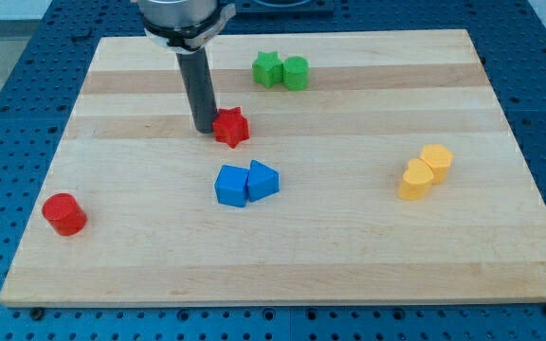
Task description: Push the red circle towards center left
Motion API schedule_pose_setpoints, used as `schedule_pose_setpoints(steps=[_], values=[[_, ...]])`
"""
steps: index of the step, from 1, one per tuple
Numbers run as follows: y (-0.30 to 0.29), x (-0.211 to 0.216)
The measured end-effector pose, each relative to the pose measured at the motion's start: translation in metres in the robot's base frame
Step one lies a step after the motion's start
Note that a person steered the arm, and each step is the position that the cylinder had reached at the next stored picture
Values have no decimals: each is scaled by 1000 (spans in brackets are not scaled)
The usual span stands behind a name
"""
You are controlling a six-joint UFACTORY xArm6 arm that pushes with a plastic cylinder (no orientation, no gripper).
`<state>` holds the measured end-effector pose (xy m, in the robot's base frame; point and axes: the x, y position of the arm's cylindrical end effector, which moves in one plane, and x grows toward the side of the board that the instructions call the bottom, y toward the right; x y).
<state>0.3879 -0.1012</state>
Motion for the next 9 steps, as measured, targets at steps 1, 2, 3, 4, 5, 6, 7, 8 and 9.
schedule_pose_setpoints(steps=[1, 2, 3, 4, 5, 6, 7, 8, 9], values=[[14, 0], [29, 1], [39, 1], [19, 1], [-26, 2], [-75, 18], [-122, 40], [-164, 54], [-191, 79]])
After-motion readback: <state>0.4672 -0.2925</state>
